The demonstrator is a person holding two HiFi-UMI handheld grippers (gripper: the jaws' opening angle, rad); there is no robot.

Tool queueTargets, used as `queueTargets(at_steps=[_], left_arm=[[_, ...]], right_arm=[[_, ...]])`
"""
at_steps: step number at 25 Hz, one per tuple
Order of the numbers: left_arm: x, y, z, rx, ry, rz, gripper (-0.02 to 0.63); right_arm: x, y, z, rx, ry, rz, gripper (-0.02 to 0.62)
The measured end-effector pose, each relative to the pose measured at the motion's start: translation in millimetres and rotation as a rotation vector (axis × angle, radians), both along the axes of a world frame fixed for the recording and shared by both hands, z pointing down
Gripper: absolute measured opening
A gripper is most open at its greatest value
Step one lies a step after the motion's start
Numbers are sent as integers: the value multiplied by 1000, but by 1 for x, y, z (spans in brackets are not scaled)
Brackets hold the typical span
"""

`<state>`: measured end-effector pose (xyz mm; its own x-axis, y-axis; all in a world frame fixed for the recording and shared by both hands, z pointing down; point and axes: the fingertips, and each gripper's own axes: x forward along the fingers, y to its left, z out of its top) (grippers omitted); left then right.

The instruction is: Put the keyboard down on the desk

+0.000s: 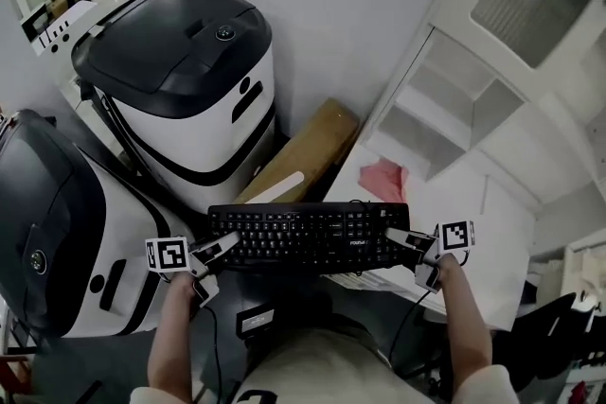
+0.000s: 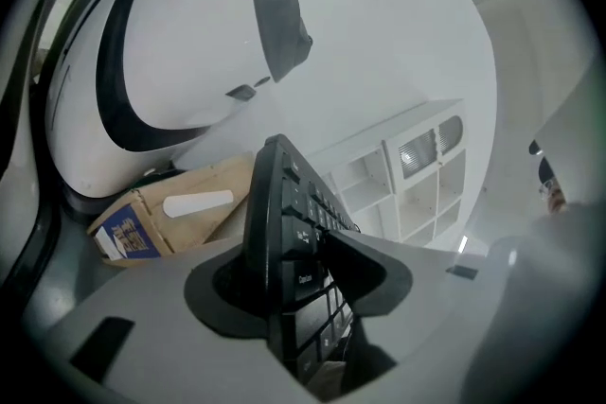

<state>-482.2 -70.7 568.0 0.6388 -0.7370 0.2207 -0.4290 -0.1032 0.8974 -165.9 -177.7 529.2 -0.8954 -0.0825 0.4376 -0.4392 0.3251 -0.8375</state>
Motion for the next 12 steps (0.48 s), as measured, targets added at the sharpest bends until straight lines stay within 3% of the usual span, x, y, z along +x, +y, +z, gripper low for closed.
queueTargets(at_steps=[2,12], left_arm=[[9,-2,0,1,2,18,196],[39,-6,-2,-13,-137,92,196]], right_arm=[[11,3,-2,6,8,26,178],[64,25,-6,24,-24,122,179]])
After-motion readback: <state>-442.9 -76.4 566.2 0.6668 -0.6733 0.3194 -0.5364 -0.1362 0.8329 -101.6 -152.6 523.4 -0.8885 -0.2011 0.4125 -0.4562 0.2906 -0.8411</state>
